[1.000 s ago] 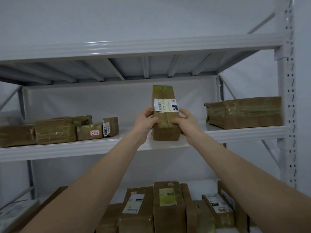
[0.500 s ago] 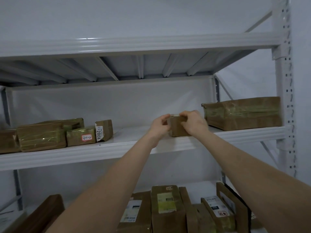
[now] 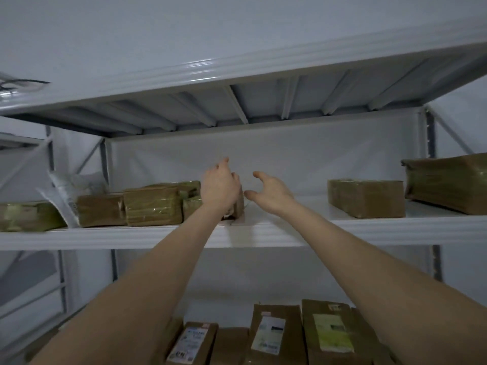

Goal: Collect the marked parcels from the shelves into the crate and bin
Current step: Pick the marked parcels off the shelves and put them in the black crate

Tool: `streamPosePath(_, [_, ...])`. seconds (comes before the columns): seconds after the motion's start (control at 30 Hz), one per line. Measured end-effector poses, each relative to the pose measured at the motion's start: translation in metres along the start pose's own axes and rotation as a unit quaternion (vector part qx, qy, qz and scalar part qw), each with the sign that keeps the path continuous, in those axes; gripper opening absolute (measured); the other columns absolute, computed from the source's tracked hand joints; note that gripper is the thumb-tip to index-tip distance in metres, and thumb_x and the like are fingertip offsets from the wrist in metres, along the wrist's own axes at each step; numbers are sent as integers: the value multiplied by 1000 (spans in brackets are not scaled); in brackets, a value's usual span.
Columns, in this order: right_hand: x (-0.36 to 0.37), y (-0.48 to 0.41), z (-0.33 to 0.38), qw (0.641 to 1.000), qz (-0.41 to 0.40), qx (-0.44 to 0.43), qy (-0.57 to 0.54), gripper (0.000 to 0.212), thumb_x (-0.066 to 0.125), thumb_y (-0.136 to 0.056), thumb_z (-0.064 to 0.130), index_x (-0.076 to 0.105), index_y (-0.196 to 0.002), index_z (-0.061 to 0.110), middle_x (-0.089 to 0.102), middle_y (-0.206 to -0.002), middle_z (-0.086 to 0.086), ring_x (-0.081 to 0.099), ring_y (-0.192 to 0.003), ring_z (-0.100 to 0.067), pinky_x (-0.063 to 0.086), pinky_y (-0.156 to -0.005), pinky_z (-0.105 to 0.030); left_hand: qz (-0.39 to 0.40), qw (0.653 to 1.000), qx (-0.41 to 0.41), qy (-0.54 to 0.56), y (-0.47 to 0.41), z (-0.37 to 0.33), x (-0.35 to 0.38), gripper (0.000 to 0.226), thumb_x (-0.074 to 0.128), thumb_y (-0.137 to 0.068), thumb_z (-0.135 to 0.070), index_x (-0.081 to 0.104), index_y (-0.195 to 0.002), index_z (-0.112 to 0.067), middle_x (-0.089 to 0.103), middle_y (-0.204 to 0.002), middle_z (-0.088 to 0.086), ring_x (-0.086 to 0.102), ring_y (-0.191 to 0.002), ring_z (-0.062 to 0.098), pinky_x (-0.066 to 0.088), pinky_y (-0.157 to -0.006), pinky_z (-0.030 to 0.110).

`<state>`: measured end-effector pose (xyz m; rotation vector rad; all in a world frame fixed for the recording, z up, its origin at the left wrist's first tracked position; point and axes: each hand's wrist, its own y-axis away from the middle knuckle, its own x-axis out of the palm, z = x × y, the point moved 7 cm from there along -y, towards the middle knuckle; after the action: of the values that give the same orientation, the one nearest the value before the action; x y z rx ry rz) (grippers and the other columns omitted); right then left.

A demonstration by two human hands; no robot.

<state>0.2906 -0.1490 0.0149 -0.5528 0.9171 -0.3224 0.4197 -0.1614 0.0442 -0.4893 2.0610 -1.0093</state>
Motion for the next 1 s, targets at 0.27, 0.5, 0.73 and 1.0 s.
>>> streamPosePath(0.27, [60,-41,24,997,67,8,-31,50,53,-94,35,44,-142,27,56,-137,2,50,-128,-20,38,-96,-25,106,991,-31,72,-7,49,8,48,30,-101,-27,29,-147,-15,55,-134,15,49,-124,35,39,-101,44])
streamPosePath(0.5, [29,-34,-7,986,-76,136,-61,24,64,-83,33,55,-103,23,66,-109,-4,64,-101,-26,53,-84,-37,123,966,-31,224,5,42,13,45,34,-99,-16,35,-144,-13,66,-120,9,54,-120,22,39,-104,37])
streamPosePath(0.73, [3,12,-49,900,-150,218,-345,36,58,-79,-1,54,-110,16,62,-108,-10,66,-96,-28,59,-78,-42,54,963,-79,252,19,32,7,53,55,-94,-15,37,-142,-6,54,-134,9,53,-121,22,42,-99,32])
streamPosePath(1.0, [-35,62,-58,860,-138,209,-444,39,51,-81,-11,53,-113,13,64,-111,-15,66,-97,-28,58,-79,-38,152,916,-132,348,51,-10,29,68,63,-90,-22,30,-148,-9,53,-136,12,53,-121,26,43,-104,44])
